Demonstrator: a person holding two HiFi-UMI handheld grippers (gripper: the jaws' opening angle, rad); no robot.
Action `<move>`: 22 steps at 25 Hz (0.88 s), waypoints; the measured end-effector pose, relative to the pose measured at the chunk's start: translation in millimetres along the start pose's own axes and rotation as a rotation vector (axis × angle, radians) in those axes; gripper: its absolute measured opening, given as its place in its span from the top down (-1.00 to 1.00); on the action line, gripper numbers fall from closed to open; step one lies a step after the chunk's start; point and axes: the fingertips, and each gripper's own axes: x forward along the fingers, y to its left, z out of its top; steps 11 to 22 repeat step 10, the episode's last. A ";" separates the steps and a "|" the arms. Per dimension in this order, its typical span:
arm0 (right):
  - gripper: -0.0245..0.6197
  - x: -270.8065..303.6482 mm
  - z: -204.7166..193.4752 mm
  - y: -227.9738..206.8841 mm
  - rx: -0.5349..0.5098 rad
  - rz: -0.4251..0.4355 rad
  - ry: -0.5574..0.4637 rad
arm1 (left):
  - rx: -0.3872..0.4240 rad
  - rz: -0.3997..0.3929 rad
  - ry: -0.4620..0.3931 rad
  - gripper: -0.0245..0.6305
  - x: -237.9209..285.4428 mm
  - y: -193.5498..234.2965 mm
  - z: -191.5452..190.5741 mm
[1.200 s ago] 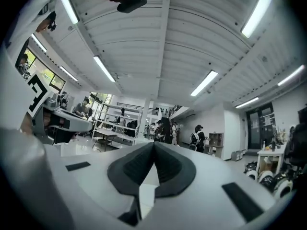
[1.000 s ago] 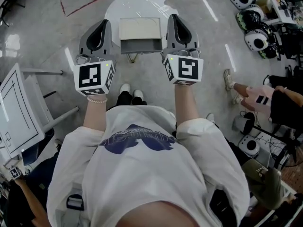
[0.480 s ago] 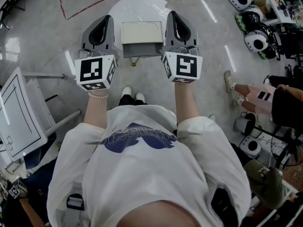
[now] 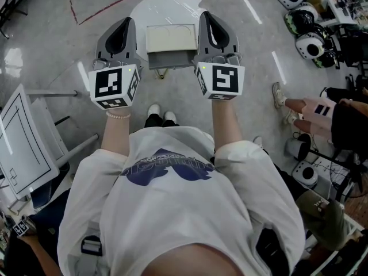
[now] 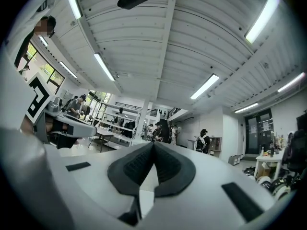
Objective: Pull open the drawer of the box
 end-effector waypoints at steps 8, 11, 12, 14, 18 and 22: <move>0.93 -1.9 -1.9 -1.6 -0.005 -0.005 0.005 | -0.009 0.005 0.004 0.91 0.5 3.9 -2.2; 0.93 -1.5 -2.4 -1.8 -0.006 -0.005 0.006 | -0.010 0.008 0.004 0.91 1.0 5.6 -2.3; 0.93 -1.5 -2.4 -1.8 -0.006 -0.005 0.006 | -0.010 0.008 0.004 0.91 1.0 5.6 -2.3; 0.93 -1.5 -2.4 -1.8 -0.006 -0.005 0.006 | -0.010 0.008 0.004 0.91 1.0 5.6 -2.3; 0.93 -1.5 -2.4 -1.8 -0.006 -0.005 0.006 | -0.010 0.008 0.004 0.91 1.0 5.6 -2.3; 0.93 -1.5 -2.4 -1.8 -0.006 -0.005 0.006 | -0.010 0.008 0.004 0.91 1.0 5.6 -2.3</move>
